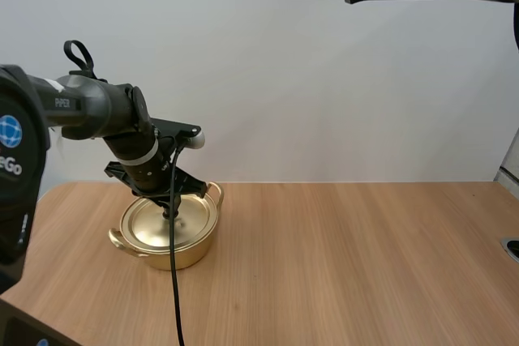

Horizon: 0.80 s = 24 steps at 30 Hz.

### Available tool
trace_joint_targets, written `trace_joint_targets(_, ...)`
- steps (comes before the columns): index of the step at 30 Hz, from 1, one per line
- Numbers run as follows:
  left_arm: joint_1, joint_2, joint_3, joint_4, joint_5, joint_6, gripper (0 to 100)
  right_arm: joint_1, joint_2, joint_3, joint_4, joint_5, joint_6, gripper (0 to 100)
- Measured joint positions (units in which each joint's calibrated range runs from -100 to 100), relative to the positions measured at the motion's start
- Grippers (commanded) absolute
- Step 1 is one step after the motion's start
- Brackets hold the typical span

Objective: Open the pot, put the car inside, and close it

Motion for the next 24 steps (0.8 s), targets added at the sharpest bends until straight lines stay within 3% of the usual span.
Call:
trace_joint_targets(8, 0.00, -0.25, 0.00, -0.61, -2.53, 0.00, 99, 0.00, 0.00, 0.00, 0.00, 0.61, 0.00, 0)
trace_joint_targets(15, 0.00, -3.75, 0.00, -1.59, -10.74, -1.24, 100, 0.00, 0.27, 0.00, 0.00, 3.08, 0.00, 0)
trace_joint_targets(24, 0.00, -18.65, 0.00, -1.59, -33.87, -11.00, 100, 0.00, 5.35, 1.17, 0.59, 14.48, 0.18, 0)
